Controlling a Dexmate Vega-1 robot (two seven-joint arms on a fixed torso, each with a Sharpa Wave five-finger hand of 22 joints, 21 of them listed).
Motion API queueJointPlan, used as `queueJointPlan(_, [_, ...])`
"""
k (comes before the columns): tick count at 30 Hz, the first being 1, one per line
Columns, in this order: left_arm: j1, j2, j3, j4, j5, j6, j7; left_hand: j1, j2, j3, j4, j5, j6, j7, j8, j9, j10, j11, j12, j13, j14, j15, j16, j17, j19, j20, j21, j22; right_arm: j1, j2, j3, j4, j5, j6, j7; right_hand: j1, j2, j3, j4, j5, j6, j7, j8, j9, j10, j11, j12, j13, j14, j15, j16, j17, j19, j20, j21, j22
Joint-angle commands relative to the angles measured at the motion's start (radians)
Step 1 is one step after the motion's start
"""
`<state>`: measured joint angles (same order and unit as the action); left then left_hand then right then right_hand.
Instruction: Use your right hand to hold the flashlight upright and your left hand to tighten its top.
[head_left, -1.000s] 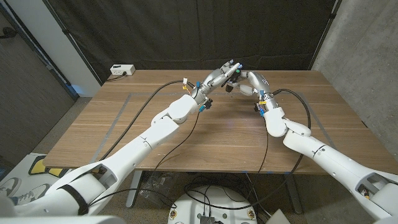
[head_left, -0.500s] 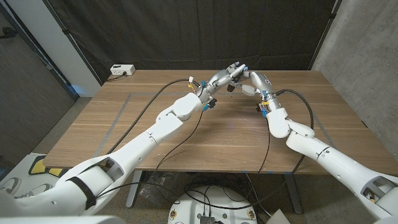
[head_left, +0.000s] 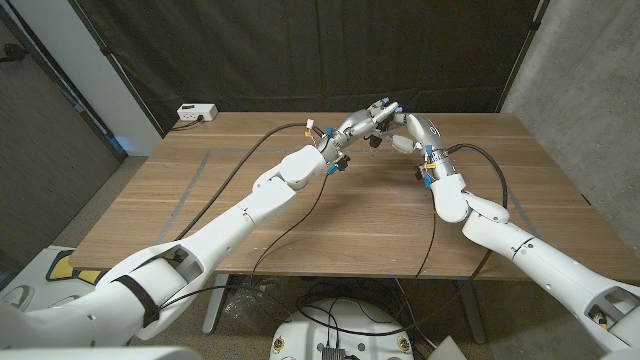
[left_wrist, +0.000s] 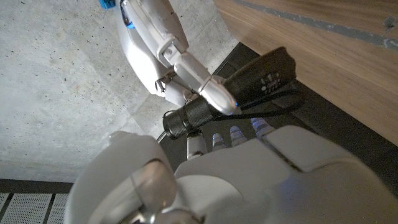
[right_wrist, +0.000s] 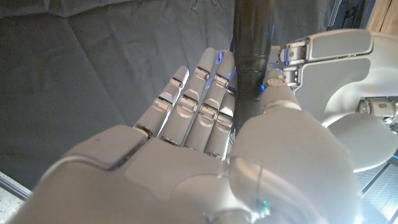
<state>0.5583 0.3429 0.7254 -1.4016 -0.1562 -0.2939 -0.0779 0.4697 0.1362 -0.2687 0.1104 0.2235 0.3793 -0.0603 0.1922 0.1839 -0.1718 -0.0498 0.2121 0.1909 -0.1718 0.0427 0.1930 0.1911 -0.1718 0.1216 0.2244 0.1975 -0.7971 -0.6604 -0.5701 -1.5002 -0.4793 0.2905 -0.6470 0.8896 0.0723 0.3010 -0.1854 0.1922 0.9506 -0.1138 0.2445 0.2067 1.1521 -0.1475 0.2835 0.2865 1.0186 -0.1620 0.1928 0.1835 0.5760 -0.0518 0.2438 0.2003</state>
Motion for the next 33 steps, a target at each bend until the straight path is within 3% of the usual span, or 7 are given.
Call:
queueJointPlan(1, [0.066, 0.069, -0.059, -0.105, 0.005, -0.003, 0.057, 0.007, 0.003, -0.006, 0.002, 0.008, -0.011, 0.0, -0.006, 0.003, -0.017, 0.004, -0.002, 0.001, -0.096, -0.007, 0.001, 0.002, -0.235, -0.001, 0.007, 0.002, 0.0, 0.022, -0.011, -0.016, -0.013, -0.051, 0.01, 0.082, 0.088, 0.074, 0.07, 0.004, 0.105, -0.096, 0.004, 0.005, 0.069, -0.057, 0.003, 0.004, 0.007, -0.074, -0.001, 0.004, -0.003, -0.075, -0.001, 0.002])
queueJointPlan(11, [0.153, 0.152, -0.146, -0.199, -0.005, 0.002, 0.125, 0.008, 0.004, -0.006, 0.003, 0.008, -0.033, -0.012, -0.011, 0.003, -0.015, 0.005, -0.001, 0.001, -0.093, -0.005, 0.002, 0.002, -0.231, 0.0, 0.008, 0.002, -0.026, 0.048, -0.016, -0.055, -0.01, -0.128, -0.001, 0.081, 0.088, 0.074, 0.071, 0.004, 0.104, -0.096, 0.003, 0.005, 0.071, -0.056, 0.003, 0.005, 0.007, -0.075, -0.001, 0.004, -0.001, -0.075, 0.0, 0.002])
queueJointPlan(18, [0.204, 0.216, -0.201, -0.233, -0.053, 0.01, 0.119, 0.014, 0.005, -0.006, 0.002, 0.008, -0.106, -0.073, -0.021, 0.003, 0.055, 0.014, 0.021, 0.002, -0.077, -0.006, 0.006, 0.001, -0.22, 0.001, 0.011, 0.001, -0.067, 0.075, -0.02, -0.108, -0.036, -0.22, -0.051, 0.082, 0.089, 0.073, 0.071, 0.003, 0.103, -0.096, 0.002, 0.005, 0.069, -0.055, 0.002, 0.004, 0.014, -0.075, 0.002, 0.005, 0.006, -0.072, 0.002, 0.002])
queueJointPlan(21, [0.224, 0.244, -0.219, -0.24, -0.068, 0.004, 0.109, 0.016, 0.005, -0.006, 0.001, 0.008, -0.146, -0.078, -0.027, 0.004, 0.063, 0.011, 0.022, 0.002, -0.073, -0.004, 0.006, 0.001, -0.218, -0.001, 0.012, 0.001, -0.085, 0.085, -0.026, -0.135, -0.053, -0.268, -0.066, 0.083, 0.089, 0.074, 0.071, 0.004, 0.104, -0.096, 0.003, 0.005, 0.068, -0.055, 0.001, 0.004, 0.014, -0.075, 0.001, 0.005, 0.005, -0.073, 0.002, 0.002])
queueJointPlan(26, [0.245, 0.271, -0.235, -0.226, -0.107, -0.01, 0.076, 0.018, 0.004, -0.006, 0.001, 0.008, -0.201, -0.062, -0.028, 0.004, 0.065, 0.011, 0.019, 0.001, -0.067, 0.0, 0.006, 0.0, -0.214, -0.001, 0.013, 0.001, -0.104, 0.094, -0.036, -0.177, -0.079, -0.351, -0.07, 0.084, 0.088, 0.074, 0.069, 0.004, 0.103, -0.096, 0.002, 0.005, 0.068, -0.055, 0.002, 0.004, 0.014, -0.075, 0.001, 0.005, 0.003, -0.074, 0.001, 0.002])
queueJointPlan(29, [0.251, 0.275, -0.241, -0.211, -0.14, -0.018, 0.051, 0.018, 0.004, -0.007, 0.002, 0.007, -0.239, -0.037, -0.027, 0.005, 0.069, 0.015, 0.019, 0.002, -0.061, 0.0, 0.007, 0.0, -0.211, -0.002, 0.014, 0.001, -0.105, 0.093, -0.043, -0.192, -0.087, -0.383, -0.06, 0.085, 0.088, 0.074, 0.069, 0.004, 0.104, -0.095, 0.002, 0.005, 0.068, -0.057, 0.001, 0.005, 0.014, -0.075, 0.001, 0.005, 0.001, -0.075, 0.0, 0.002])
queueJointPlan(33, [0.258, 0.286, -0.245, -0.204, -0.151, -0.026, 0.037, 0.018, 0.004, -0.008, 0.002, 0.007, -0.246, -0.034, -0.024, 0.005, 0.072, 0.019, 0.019, 0.002, -0.056, 0.003, 0.009, 0.0, -0.208, -0.002, 0.015, 0.001, -0.091, 0.094, -0.059, -0.185, -0.094, -0.402, -0.047, 0.083, 0.089, 0.074, 0.07, 0.004, 0.104, -0.096, 0.002, 0.005, 0.068, -0.056, 0.002, 0.005, 0.015, -0.074, 0.001, 0.005, -0.001, -0.075, -0.001, 0.001])
